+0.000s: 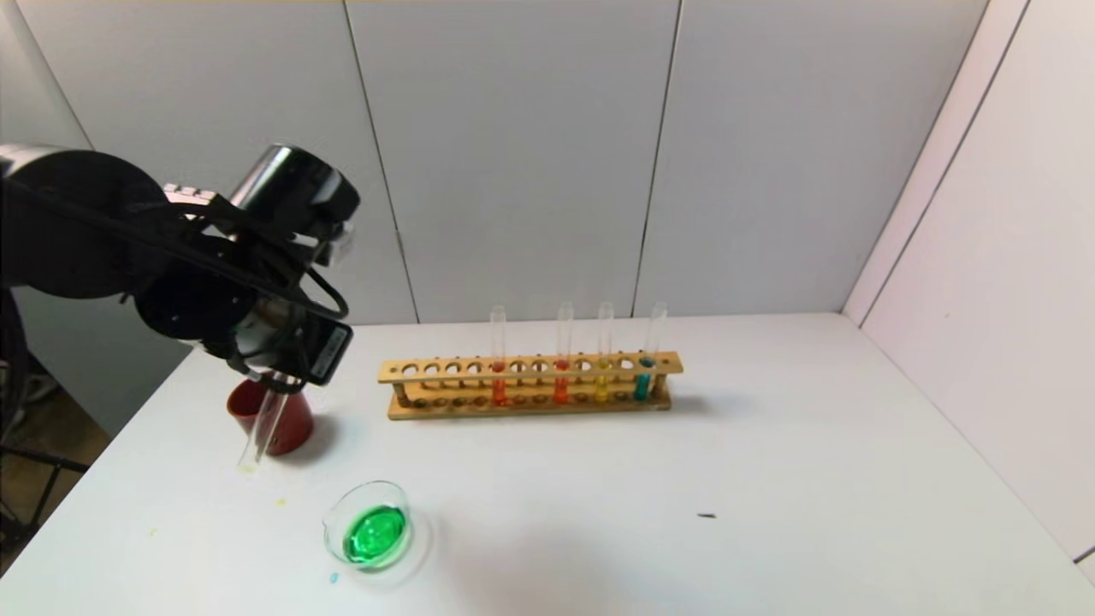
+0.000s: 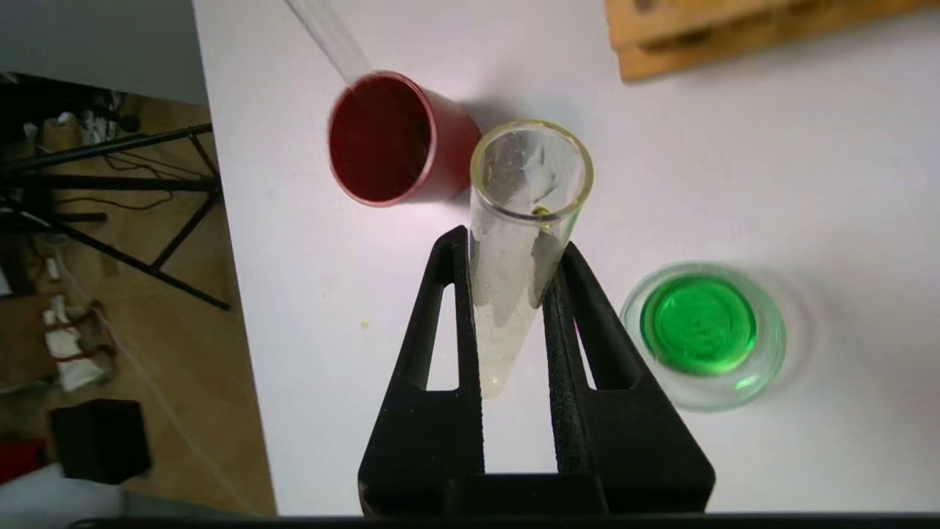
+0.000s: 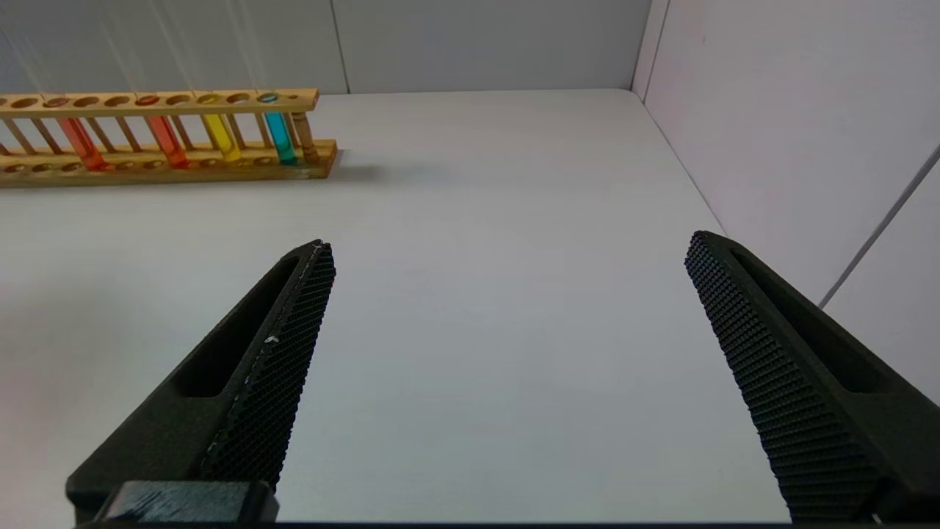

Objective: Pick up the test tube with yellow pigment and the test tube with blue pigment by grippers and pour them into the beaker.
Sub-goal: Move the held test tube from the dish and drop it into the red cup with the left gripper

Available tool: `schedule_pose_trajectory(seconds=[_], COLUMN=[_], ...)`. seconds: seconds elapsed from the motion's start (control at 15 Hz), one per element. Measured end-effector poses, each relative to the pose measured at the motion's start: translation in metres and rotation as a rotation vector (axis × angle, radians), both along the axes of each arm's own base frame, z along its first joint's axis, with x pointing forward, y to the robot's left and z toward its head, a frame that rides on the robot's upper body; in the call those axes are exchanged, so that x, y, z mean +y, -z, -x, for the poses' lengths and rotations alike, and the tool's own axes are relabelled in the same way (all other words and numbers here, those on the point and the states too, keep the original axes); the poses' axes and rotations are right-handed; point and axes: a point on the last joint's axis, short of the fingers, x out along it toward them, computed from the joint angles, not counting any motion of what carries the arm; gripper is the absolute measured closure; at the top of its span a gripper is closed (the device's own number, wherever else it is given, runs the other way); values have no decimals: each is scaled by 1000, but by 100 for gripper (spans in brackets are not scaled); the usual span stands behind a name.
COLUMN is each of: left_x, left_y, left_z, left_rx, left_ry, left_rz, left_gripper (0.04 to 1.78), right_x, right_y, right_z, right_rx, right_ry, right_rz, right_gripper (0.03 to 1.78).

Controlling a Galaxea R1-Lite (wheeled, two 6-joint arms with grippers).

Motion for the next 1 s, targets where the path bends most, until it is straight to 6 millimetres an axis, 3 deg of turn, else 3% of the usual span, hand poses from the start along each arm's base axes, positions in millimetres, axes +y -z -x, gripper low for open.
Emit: schedule_pose_trajectory(seconds=[0.27, 0.47, 1.0], left_x=[35, 58, 94], left_y=[-18, -20, 13], left_z=[-14, -37, -87], left_rx=[-152, -257, -307], left_ry=[-122, -201, -293], left_rz=[75, 107, 117], left_gripper=[152, 152, 152], right_x=[0, 0, 0], right_y=[0, 0, 0], right_z=[0, 0, 0], right_rx=[0, 0, 0], right_ry=[0, 0, -1], right_rz=[0, 0, 0], right_gripper=[7, 7, 7])
